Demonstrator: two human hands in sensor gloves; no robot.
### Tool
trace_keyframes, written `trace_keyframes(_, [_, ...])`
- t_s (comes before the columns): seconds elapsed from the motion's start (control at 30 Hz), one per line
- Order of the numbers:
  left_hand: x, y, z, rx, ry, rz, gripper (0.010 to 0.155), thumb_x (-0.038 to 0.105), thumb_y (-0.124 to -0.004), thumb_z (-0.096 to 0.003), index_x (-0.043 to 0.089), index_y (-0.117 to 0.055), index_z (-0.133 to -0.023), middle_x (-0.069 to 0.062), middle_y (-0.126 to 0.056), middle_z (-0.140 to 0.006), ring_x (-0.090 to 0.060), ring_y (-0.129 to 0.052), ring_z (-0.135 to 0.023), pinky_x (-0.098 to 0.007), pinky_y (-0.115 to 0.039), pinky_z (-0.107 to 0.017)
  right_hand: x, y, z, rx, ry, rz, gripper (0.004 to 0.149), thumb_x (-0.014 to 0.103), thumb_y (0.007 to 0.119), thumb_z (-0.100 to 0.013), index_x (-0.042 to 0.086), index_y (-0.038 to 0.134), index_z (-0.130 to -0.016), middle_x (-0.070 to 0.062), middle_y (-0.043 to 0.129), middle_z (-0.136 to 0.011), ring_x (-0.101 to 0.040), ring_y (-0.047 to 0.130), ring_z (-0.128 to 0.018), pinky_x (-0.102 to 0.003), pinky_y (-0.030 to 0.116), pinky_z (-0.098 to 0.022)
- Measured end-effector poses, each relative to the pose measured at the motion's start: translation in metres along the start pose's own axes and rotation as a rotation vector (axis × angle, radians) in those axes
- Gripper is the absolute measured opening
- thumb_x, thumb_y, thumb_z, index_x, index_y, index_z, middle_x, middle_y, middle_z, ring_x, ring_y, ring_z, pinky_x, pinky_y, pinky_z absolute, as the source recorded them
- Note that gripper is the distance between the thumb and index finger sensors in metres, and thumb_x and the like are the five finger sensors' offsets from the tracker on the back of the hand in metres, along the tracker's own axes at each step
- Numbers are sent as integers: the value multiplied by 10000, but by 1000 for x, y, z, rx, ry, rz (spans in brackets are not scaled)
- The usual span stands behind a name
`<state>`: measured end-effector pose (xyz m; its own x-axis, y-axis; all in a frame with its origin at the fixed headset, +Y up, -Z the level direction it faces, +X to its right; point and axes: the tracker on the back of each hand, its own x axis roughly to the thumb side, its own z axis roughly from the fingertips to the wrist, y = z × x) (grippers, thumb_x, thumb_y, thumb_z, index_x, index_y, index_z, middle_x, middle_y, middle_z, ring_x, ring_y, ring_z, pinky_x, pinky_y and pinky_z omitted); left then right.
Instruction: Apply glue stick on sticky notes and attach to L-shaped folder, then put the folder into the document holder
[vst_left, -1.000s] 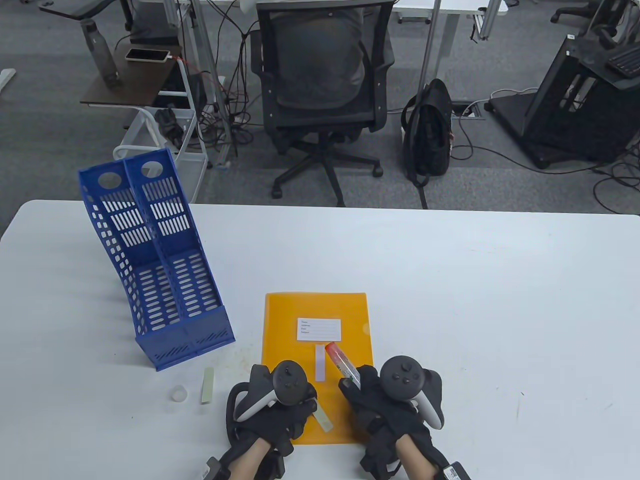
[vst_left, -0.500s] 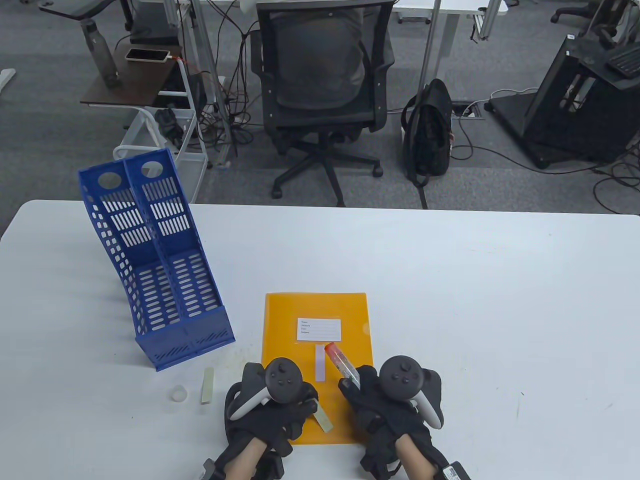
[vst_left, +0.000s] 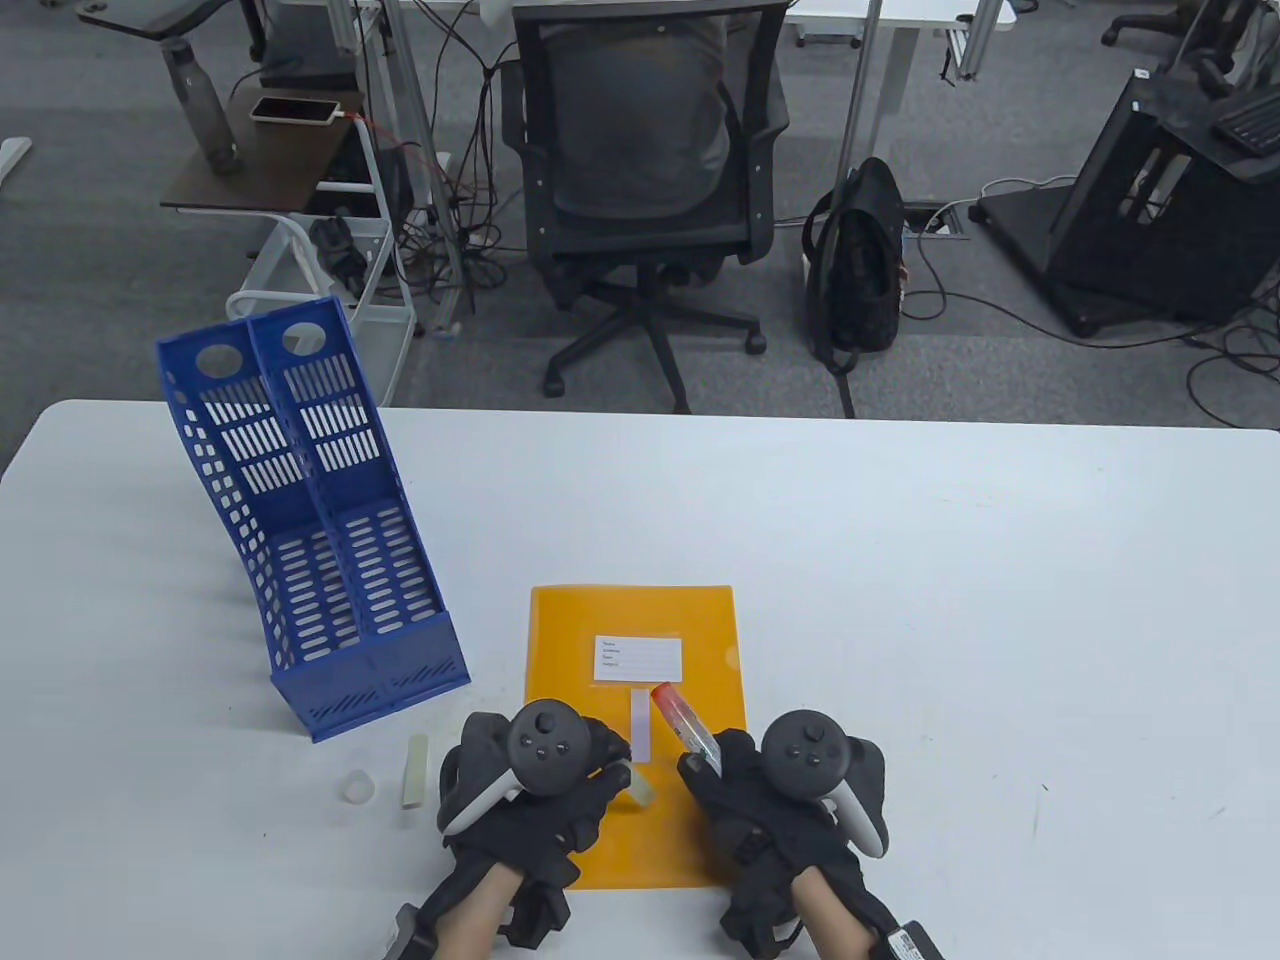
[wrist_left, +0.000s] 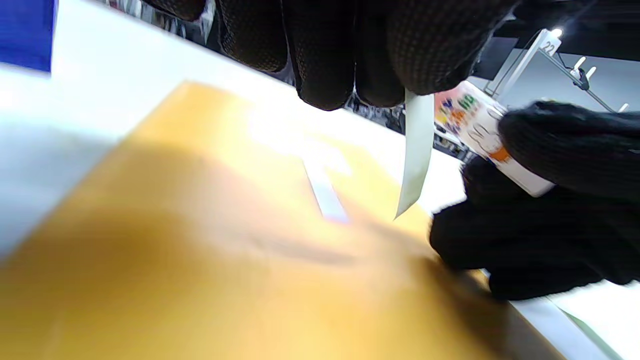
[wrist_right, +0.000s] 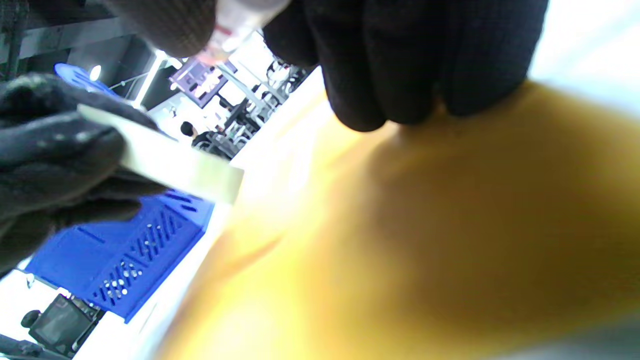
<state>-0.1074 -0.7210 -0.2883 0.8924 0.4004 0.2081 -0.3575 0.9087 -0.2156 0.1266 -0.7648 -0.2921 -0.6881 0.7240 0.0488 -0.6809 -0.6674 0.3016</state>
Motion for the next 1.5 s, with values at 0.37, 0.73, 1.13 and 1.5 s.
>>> trace_keyframes(0.37, [12, 0, -37, 208, 98, -296, 401, 402, -809, -507, 321, -769, -898, -2, -824, -973, -302, -704, -1002, -628, -488, -769, -7, -4, 0, -30, 36, -86, 601, 468, 614, -529, -14, 606, -887, -265, 799, -845, -458, 789, -757, -560, 753, -482])
trace_keyframes(0.73, [9, -7, -62, 177, 148, -310, 398, 380, -798, -506, 351, -761, -902, 0, -812, -990, -302, -704, -1006, -636, -488, -766, -7, -5, 0, -38, 41, -97, 602, 470, 616, -528, -14, 613, -885, -262, 809, -836, -450, 800, -748, -554, 762, -473])
trace_keyframes(1.13, [9, -20, -69, 188, 144, -335, 400, 386, -787, -510, 363, -745, -908, -1, -802, -990, -300, -702, -1004, -634, -487, -766, -8, -6, -1, -39, 42, -95, 601, 471, 616, -528, -13, 616, -885, -259, 814, -835, -448, 803, -746, -553, 765, -471])
trace_keyframes(1.5, [12, -28, -70, 125, 117, -364, 396, 385, -802, -499, 355, -772, -893, -2, -832, -967, -296, -741, -977, -627, -519, -754, -8, -6, -2, -38, 45, -99, 601, 472, 617, -528, -12, 618, -885, -259, 816, -833, -445, 807, -744, -551, 768, -469])
